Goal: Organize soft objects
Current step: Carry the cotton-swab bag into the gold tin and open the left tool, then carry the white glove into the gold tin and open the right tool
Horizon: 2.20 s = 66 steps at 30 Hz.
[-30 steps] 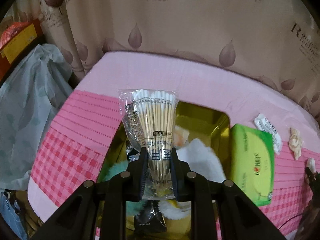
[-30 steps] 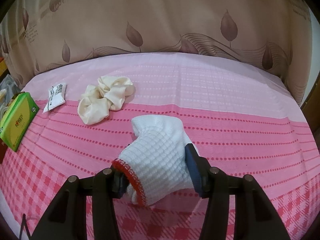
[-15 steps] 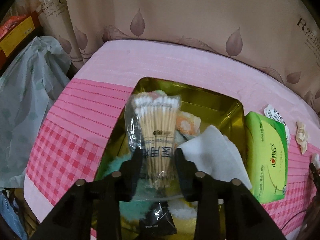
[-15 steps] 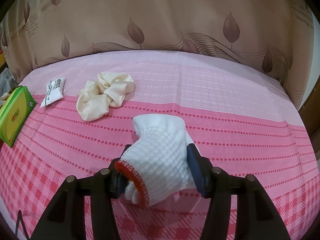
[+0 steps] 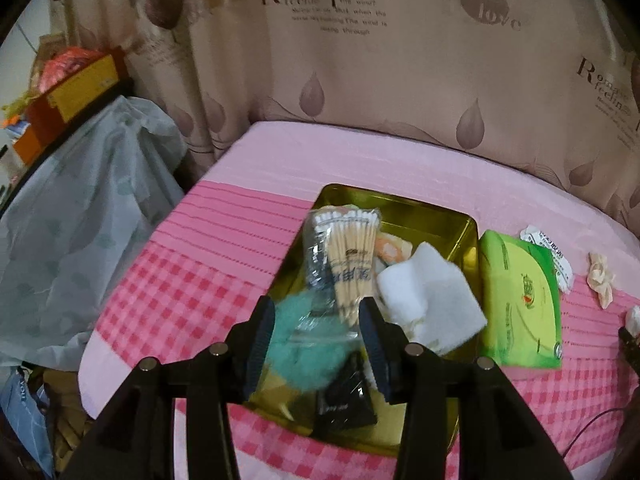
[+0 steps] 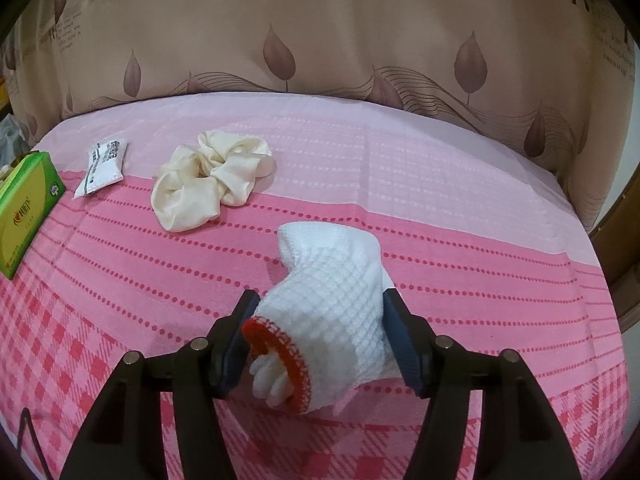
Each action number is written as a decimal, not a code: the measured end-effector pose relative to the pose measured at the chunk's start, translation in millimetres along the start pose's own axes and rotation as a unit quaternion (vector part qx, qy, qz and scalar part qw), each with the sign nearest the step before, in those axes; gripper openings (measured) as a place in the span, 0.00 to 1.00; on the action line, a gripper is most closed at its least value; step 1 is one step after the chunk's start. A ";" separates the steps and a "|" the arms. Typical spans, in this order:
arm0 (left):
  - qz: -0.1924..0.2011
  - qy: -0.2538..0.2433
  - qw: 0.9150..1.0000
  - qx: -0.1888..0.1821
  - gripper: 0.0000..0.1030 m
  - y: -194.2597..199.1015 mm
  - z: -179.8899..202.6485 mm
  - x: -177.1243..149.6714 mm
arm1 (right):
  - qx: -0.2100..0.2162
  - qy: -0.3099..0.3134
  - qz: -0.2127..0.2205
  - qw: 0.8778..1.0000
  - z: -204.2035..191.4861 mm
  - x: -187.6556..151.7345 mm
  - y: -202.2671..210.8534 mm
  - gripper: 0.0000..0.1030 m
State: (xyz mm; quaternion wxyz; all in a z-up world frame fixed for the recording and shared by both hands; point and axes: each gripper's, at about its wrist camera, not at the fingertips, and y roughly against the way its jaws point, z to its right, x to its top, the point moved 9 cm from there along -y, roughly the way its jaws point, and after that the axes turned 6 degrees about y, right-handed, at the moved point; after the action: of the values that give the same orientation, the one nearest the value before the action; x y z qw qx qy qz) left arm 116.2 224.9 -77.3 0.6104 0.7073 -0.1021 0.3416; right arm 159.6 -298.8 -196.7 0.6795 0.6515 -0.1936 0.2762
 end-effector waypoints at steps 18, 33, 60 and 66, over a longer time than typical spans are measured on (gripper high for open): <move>0.028 0.025 0.999 0.022 0.43 8.2 -30.2 -31.3 | -0.005 -0.072 -0.004 0.997 7.2 -0.3 19.4 0.29; 0.037 0.068 0.997 0.015 0.43 16.0 -65.3 -43.2 | -0.005 -0.002 0.011 1.000 -60.1 28.1 48.2 0.28; 0.072 0.171 0.980 0.071 0.43 17.2 -133.7 -41.7 | 0.223 0.170 0.080 0.957 -330.2 85.5 130.0 0.28; 0.070 0.181 0.978 0.080 0.43 13.6 -141.0 -44.4 | 0.267 0.213 0.074 0.937 -393.6 82.7 135.3 0.28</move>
State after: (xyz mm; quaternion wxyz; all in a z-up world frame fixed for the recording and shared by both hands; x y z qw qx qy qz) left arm 24.9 341.2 -90.5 0.5351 0.6711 -0.0114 0.5130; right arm 100.5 101.7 -69.8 0.4838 0.7186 -0.0117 0.4994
